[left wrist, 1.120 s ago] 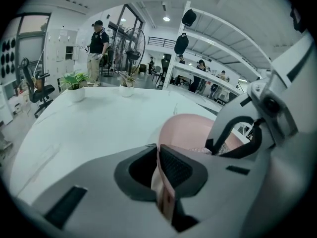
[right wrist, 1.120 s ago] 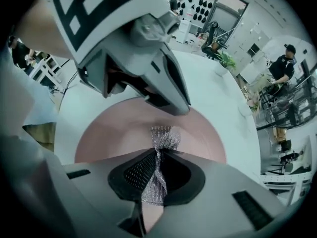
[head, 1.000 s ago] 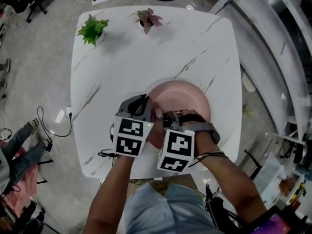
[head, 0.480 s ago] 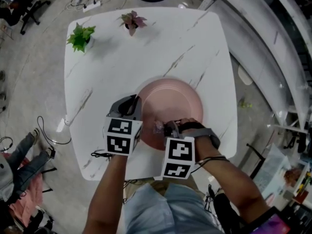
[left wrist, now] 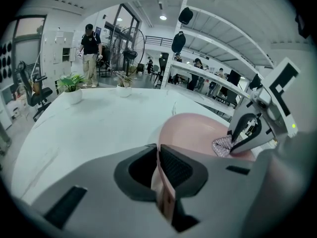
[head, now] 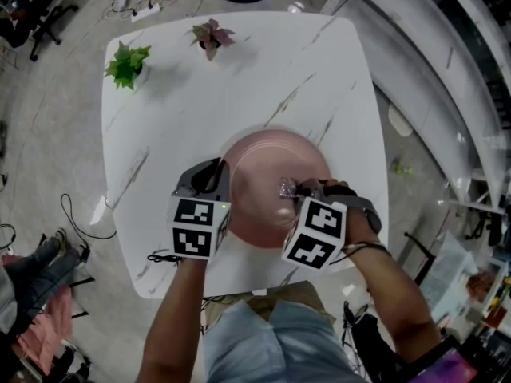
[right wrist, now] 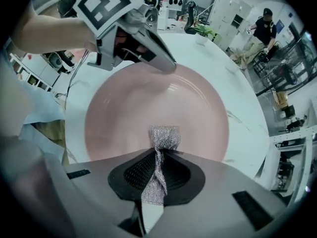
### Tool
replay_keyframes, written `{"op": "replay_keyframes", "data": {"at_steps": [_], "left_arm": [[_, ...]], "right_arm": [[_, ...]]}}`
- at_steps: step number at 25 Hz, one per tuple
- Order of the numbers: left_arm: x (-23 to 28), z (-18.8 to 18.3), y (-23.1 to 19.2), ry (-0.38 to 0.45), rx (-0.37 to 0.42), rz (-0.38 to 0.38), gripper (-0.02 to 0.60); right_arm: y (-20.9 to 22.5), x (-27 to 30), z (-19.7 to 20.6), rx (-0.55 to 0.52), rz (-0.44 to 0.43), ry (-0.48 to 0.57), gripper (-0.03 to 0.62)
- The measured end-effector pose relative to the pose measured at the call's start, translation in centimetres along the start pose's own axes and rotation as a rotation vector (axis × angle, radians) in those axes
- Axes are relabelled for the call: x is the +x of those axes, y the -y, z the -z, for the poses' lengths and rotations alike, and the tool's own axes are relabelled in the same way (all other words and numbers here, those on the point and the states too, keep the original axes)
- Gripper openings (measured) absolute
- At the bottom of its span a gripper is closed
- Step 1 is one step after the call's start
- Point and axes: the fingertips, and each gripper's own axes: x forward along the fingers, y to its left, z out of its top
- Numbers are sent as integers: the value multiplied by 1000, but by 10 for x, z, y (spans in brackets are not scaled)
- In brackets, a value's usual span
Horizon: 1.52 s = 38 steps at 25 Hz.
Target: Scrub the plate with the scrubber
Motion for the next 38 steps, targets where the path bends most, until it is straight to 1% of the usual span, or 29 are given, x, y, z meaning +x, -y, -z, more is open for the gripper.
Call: {"op": "replay_keyframes", "data": {"at_steps": [3, 7, 12, 16, 21, 25, 29, 34, 38], "left_arm": [[1, -1, -1, 10, -3, -2, 23], [1, -2, 0, 15, -7, -3, 23], [2, -2, 0, 21, -12, -5, 23], [2, -2, -1, 22, -19, -6, 23], [2, -2, -1, 24, -24, -9, 23], [1, -2, -1, 24, -18, -9, 25], [1, -2, -1, 21, -17, -11, 25], [1, -1, -2, 16, -13, -14, 25], [2, 0, -2, 14, -2, -11, 25]], "right_arm": [[18, 3, -1, 28, 34, -6, 58], [40, 4, -7, 47, 57, -1, 58], [51, 9, -15, 26, 59, 5, 58], [53, 9, -30, -24, 81, 24, 58], [37, 10, -48, -100, 74, 55, 57], [8, 8, -64, -156, 33, 102, 57], [-19, 5, -66, -204, -11, 126, 57], [-41, -1, -63, -222, -45, 141, 57], [-49, -2, -53, -202, -59, 125, 57]]}}
